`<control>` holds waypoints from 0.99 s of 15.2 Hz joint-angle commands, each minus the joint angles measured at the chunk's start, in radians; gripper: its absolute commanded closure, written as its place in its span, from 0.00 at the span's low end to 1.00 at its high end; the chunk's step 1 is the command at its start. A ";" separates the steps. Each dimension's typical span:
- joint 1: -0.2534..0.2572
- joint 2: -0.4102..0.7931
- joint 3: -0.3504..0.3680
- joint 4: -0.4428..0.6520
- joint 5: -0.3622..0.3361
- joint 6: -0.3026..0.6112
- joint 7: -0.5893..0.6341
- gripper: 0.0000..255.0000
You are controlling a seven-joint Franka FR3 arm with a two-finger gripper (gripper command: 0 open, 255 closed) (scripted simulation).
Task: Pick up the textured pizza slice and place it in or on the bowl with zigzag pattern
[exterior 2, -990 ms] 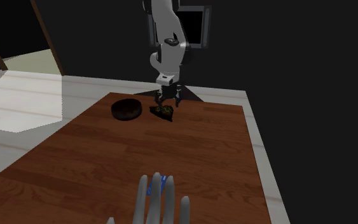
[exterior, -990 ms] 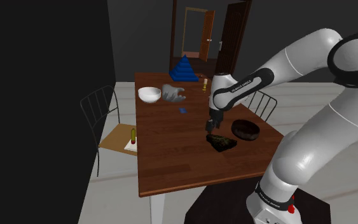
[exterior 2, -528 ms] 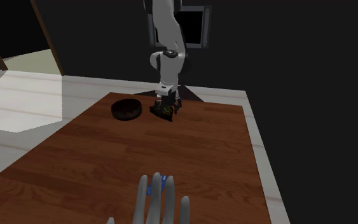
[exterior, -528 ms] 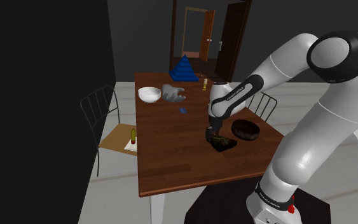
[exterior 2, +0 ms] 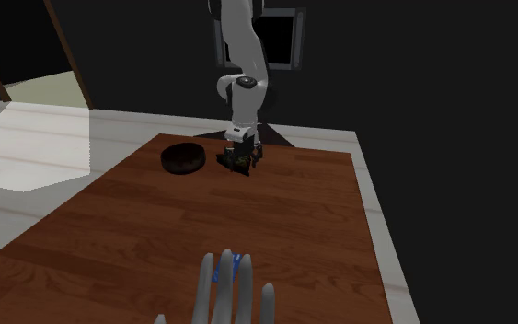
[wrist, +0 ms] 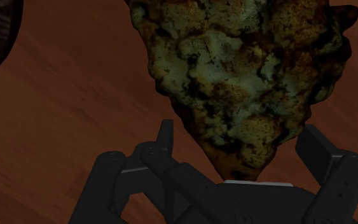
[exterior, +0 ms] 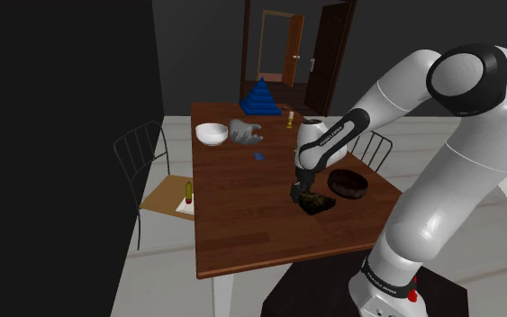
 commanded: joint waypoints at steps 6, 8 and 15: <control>0.000 0.000 0.000 0.000 0.000 0.000 0.000 1.00; 0.000 0.000 0.000 0.000 0.000 -0.001 0.000 1.00; -0.004 -0.060 0.006 0.011 -0.009 -0.071 0.004 1.00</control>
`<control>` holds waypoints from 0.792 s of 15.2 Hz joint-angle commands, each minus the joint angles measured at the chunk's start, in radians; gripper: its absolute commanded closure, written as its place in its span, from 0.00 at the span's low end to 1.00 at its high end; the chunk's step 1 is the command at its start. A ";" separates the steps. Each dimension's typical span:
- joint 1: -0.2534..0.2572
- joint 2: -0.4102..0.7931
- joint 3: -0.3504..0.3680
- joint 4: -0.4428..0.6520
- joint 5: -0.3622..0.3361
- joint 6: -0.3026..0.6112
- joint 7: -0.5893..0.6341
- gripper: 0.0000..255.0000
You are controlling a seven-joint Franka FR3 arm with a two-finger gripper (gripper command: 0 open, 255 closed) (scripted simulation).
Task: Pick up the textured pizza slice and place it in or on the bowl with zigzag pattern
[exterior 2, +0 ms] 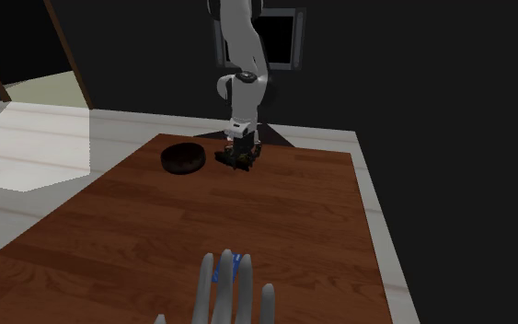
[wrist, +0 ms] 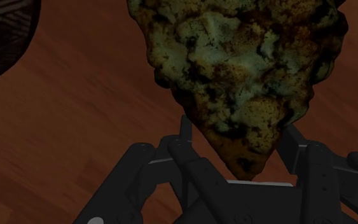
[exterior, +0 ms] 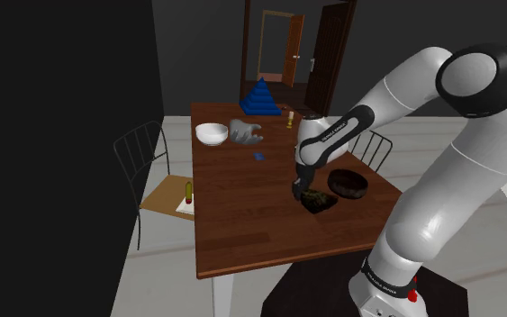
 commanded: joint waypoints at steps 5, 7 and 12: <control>-0.005 -0.086 0.010 0.020 -0.009 -0.105 0.004 1.00; -0.006 -0.110 0.014 0.030 -0.009 -0.140 0.004 1.00; -0.007 -0.167 0.024 0.058 -0.009 -0.224 0.003 1.00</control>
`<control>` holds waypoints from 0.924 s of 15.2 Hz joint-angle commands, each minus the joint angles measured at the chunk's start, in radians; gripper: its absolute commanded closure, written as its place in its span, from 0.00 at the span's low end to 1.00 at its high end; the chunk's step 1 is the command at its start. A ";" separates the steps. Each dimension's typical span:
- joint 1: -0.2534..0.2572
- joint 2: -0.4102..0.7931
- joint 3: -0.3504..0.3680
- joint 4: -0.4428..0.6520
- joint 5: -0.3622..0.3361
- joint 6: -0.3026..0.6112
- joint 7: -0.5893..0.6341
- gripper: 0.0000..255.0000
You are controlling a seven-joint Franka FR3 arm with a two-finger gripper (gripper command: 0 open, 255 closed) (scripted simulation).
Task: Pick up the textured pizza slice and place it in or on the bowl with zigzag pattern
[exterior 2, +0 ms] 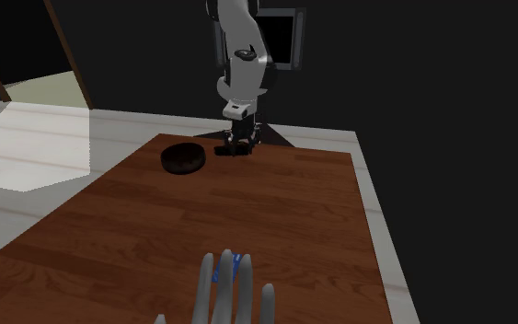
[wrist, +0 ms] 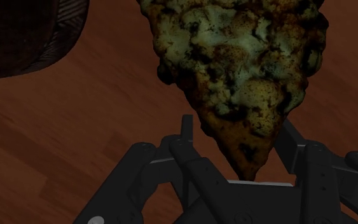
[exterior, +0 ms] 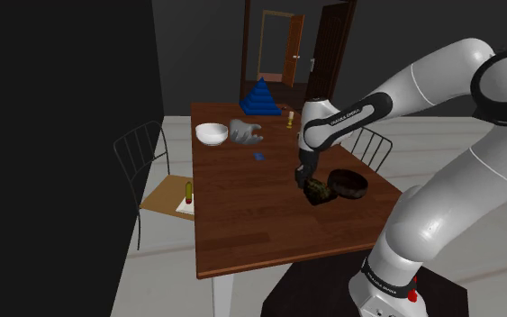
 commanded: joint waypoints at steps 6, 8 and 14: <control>-0.001 -0.073 0.015 0.047 0.004 -0.120 -0.002 1.00; -0.001 -0.089 0.019 0.063 0.006 -0.152 -0.003 1.00; -0.013 -0.122 0.009 0.103 -0.001 -0.222 -0.031 1.00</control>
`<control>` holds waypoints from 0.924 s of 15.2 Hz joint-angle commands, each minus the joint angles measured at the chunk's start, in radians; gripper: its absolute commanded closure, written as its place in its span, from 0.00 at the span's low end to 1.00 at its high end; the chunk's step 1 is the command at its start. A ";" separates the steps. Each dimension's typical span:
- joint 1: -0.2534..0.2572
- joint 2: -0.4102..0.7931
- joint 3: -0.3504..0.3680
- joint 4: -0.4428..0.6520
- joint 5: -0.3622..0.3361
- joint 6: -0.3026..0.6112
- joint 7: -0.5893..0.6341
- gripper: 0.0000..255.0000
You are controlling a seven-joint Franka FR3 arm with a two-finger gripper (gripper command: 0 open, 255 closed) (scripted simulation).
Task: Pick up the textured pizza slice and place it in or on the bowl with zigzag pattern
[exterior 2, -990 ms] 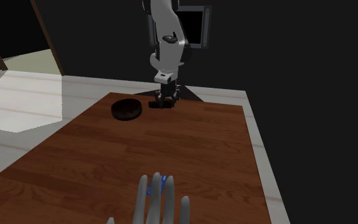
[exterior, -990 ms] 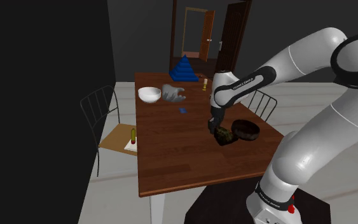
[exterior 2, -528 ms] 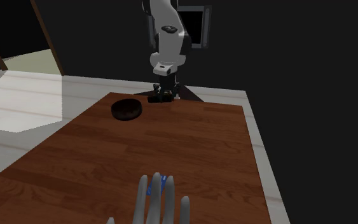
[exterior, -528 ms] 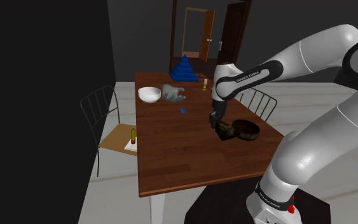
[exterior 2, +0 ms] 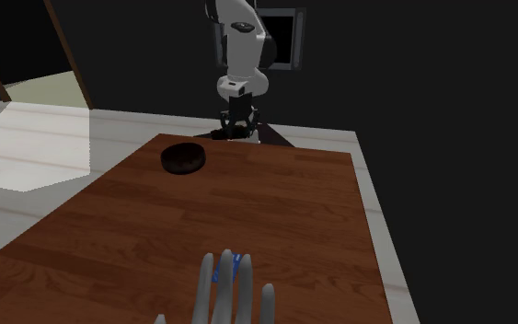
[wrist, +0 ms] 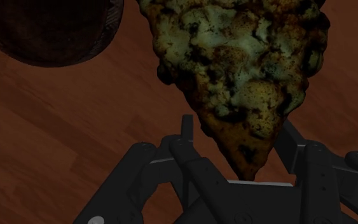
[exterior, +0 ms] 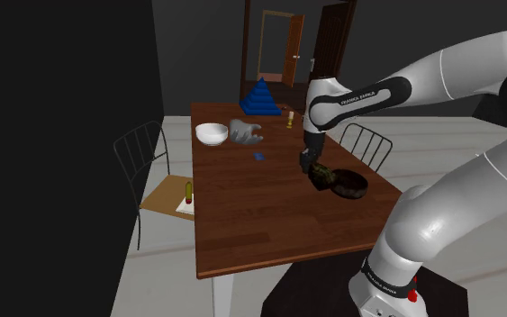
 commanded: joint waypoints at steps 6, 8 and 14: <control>-0.080 0.014 -0.126 0.032 -0.064 0.005 -0.166 1.00; -0.099 0.031 -0.167 0.051 -0.077 0.013 -0.218 1.00; -0.140 0.104 -0.283 0.125 -0.091 0.037 -0.372 1.00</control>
